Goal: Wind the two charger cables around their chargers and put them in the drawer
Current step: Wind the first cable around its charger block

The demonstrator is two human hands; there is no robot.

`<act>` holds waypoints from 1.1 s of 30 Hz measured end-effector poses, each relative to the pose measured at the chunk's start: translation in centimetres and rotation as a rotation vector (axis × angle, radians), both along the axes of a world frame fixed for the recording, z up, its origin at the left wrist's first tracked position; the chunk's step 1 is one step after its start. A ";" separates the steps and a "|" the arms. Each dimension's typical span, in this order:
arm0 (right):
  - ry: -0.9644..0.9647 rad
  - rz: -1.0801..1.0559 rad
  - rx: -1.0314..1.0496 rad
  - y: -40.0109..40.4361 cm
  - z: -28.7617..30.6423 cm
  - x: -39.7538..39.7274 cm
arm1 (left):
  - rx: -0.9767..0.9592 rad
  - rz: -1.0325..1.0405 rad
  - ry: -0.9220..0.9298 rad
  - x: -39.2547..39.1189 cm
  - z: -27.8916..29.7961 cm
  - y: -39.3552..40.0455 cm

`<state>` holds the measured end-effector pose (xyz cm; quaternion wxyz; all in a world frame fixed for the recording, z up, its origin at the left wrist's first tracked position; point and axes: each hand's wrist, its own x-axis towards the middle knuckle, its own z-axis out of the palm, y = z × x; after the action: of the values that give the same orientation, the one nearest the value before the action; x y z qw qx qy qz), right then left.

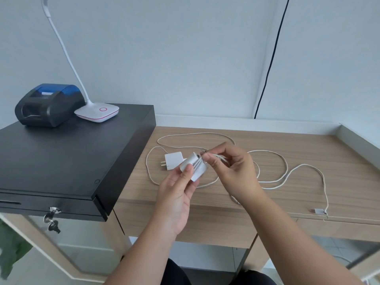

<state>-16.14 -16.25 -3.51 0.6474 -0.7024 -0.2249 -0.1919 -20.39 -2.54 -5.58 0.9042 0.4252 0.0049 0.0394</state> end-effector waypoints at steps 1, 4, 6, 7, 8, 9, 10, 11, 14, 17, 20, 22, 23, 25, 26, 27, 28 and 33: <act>0.009 0.003 0.019 0.0 -0.1 0.0 | 0.005 -0.022 0.007 -0.1 0.0 -0.1; 0.019 0.000 0.042 0.1 -0.2 -0.3 | 0.048 -0.038 0.004 -0.3 -0.1 -0.1; 0.016 0.007 0.023 0.0 0.0 -0.4 | 0.100 -0.017 -0.052 -0.3 0.1 0.2; 0.014 0.008 -0.003 -0.1 0.1 -0.5 | 0.131 -0.008 -0.079 -0.3 0.1 0.4; 0.016 0.015 -0.030 -0.2 0.3 -0.5 | 0.165 0.000 -0.097 -0.3 0.2 0.6; 0.021 0.030 -0.061 -0.4 0.6 -0.5 | 0.199 0.008 -0.102 -0.3 0.2 0.8; 0.027 0.043 -0.099 -0.6 0.9 -0.5 | 0.232 0.017 -0.102 -0.3 0.2 0.9; 0.029 0.048 -0.151 -0.8 1.3 -0.5 | 0.261 0.024 -0.104 -0.3 0.0 1.1; -0.017 0.015 -0.322 -1.9 2.8 -0.6 | 0.344 0.011 -0.122 -0.5 -0.4 1.8; -0.017 0.082 -0.451 -3.0 4.6 -0.6 | 0.436 -0.055 -0.150 -0.8 -0.3 2.5; -0.006 0.192 -0.483 -3.1 5.5 -0.4 | 0.497 -0.116 -0.185 -1.0 0.2 3.0; -0.002 0.256 -0.451 -2.8 5.7 -0.3 | 0.523 -0.123 -0.198 -1.0 0.6 3.5; -0.003 0.286 -0.438 -2.6 5.8 -0.3 | 0.536 -0.123 -0.203 -0.9 0.8 3.7; 0.000 0.335 -0.423 -2.3 5.8 -0.1 | 0.564 -0.124 -0.208 -1.0 0.9 4.0; 0.006 0.352 -0.421 -2.2 5.8 0.0 | 0.581 -0.127 -0.206 -1.1 0.8 4.0; 0.008 0.367 -0.421 -2.1 5.9 0.0 | 0.595 -0.129 -0.203 -1.3 0.7 4.0; 0.007 0.381 -0.422 -2.0 5.8 0.1 | 0.604 -0.128 -0.201 -1.4 0.5 4.0; 0.066 0.366 -0.399 -1.6 4.5 1.2 | 0.649 -0.104 -0.256 -1.7 0.4 4.3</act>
<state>-14.98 -17.82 0.98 0.5269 -0.7698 -0.3602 -0.0007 -22.09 1.72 -5.15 0.7160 0.6818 -0.1430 0.0459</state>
